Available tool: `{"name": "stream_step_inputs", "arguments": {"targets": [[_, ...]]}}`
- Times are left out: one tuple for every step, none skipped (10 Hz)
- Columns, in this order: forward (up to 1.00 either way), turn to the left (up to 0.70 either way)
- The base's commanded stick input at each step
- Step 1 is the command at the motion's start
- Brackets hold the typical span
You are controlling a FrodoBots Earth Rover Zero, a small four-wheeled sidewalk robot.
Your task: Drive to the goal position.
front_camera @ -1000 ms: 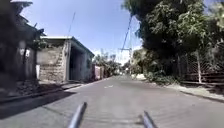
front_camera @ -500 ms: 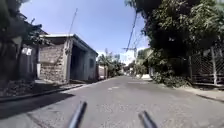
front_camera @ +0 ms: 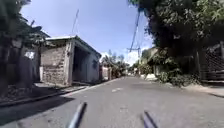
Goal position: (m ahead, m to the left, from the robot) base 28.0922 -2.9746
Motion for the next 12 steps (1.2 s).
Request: {"name": "stream_step_inputs", "arguments": {"targets": [[1.0,-0.35],[1.0,-0.02],[1.0,0.0],[1.0,0.0],[1.0,0.0],[1.0,-0.15],[1.0,-0.35],[1.0,-0.4],[1.0,-0.4],[1.0,-0.31],[1.0,-0.2],[1.0,-0.08]]}}
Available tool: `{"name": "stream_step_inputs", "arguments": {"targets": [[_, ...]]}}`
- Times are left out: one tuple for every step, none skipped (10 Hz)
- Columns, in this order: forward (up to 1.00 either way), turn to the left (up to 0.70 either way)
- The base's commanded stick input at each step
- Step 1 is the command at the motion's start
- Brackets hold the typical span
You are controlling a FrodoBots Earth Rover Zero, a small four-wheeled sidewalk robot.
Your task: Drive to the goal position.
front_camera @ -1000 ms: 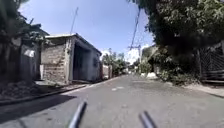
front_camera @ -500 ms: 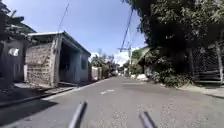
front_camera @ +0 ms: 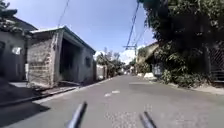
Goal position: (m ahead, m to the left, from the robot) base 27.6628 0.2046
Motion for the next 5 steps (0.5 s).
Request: {"name": "stream_step_inputs", "arguments": {"targets": [[1.0,0.0],[1.0,0.0],[1.0,0.0],[1.0,0.0],[1.0,0.0]]}}
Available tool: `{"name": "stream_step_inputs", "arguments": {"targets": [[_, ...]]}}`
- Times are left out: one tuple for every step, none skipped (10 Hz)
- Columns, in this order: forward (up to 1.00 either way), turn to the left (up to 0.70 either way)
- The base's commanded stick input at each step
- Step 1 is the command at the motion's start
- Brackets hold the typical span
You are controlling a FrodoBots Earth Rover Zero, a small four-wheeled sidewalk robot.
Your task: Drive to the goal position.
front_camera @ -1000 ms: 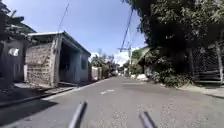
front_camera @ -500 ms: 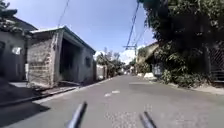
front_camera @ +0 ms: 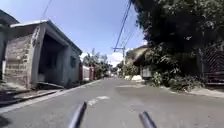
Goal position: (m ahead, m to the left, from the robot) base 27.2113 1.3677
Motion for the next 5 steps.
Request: {"name": "stream_step_inputs", "arguments": {"targets": [[1.0,0.0],[1.0,0.0],[1.0,0.0],[1.0,0.0],[1.0,0.0]]}}
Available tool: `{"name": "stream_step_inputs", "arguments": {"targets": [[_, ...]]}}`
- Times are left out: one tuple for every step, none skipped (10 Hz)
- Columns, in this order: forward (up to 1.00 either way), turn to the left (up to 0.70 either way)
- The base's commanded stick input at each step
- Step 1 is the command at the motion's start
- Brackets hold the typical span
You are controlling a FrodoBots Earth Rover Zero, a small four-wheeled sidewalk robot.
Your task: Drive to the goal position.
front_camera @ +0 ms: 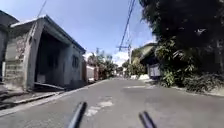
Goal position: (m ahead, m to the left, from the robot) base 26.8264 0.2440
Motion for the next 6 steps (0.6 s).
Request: {"name": "stream_step_inputs", "arguments": {"targets": [[1.0,-0.17],[1.0,-0.39],[1.0,-0.39],[1.0,-0.4],[1.0,-0.4],[1.0,-0.4]]}}
